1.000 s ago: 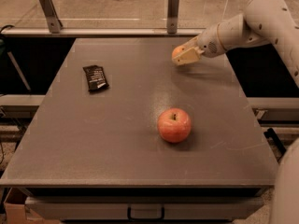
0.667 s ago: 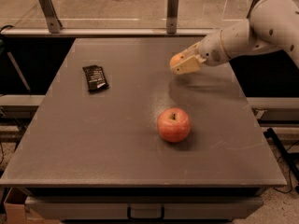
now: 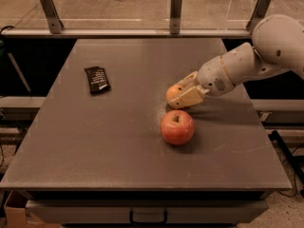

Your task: Move orange near apple

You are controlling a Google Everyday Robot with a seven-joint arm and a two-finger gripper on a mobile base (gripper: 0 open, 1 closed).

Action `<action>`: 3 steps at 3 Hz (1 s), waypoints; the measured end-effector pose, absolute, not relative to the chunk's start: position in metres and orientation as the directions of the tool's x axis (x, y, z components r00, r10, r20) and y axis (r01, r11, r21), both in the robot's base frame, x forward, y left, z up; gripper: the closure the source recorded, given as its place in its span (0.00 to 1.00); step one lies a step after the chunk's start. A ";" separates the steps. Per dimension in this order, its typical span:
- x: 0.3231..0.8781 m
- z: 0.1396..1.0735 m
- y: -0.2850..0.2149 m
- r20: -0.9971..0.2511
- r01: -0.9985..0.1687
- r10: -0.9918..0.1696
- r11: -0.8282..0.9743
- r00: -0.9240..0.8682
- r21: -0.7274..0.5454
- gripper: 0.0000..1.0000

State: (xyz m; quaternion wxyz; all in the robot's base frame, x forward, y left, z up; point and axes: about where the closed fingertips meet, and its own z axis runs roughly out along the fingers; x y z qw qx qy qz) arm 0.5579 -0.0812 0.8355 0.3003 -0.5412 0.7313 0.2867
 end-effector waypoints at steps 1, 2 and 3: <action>0.552 0.834 -0.083 -0.741 -0.965 -0.629 0.243 -0.234 0.099 1.00; 0.548 0.845 -0.096 -0.727 -0.969 -0.652 0.235 -0.216 0.077 1.00; 0.543 0.861 -0.111 -0.711 -0.973 -0.674 0.223 -0.199 0.060 1.00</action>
Offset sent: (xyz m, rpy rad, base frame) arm -0.0136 -0.0410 0.0284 -0.0849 -0.0364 0.0288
